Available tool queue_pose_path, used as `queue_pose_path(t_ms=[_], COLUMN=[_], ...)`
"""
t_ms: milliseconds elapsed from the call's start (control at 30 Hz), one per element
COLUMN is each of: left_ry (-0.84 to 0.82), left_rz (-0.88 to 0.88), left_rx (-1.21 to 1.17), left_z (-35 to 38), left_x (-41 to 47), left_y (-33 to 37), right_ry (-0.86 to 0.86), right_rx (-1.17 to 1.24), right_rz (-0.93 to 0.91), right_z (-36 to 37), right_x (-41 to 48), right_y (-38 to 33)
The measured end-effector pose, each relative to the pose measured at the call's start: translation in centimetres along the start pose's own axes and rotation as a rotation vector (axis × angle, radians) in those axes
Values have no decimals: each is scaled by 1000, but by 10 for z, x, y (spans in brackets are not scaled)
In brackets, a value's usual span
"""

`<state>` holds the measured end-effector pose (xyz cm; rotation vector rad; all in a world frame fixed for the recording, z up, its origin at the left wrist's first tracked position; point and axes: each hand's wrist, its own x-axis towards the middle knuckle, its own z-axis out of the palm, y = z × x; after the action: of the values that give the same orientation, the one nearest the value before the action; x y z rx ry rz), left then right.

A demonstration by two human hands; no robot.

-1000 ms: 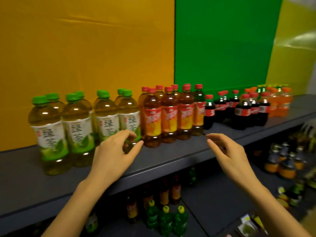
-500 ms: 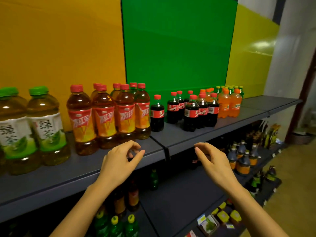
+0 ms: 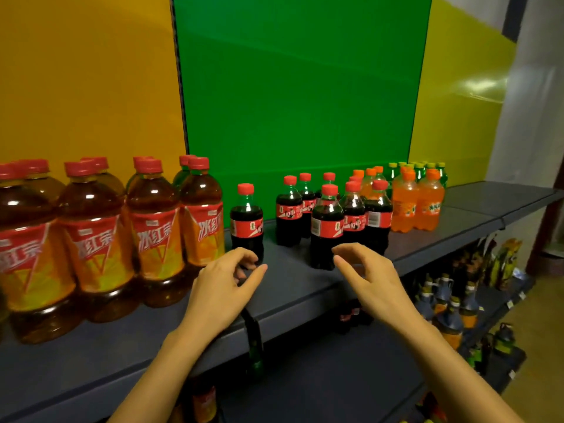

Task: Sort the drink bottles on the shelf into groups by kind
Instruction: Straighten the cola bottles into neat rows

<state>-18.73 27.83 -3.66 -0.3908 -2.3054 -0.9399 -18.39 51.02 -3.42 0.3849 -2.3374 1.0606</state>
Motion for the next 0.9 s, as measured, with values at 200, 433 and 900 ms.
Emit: queue_pose_path(t_ms=[200, 433, 900], left_ry=[105, 191, 212], left_rz=[54, 45, -229], left_rx=[83, 126, 423], left_z=[19, 26, 52], left_x=[36, 57, 86], left_y=[11, 12, 17], right_ry=[-2, -43, -734], right_rx=[37, 36, -447], right_rz=[-178, -352, -454], right_z=[-11, -28, -4], right_x=[64, 136, 271], right_y=[-5, -25, -9])
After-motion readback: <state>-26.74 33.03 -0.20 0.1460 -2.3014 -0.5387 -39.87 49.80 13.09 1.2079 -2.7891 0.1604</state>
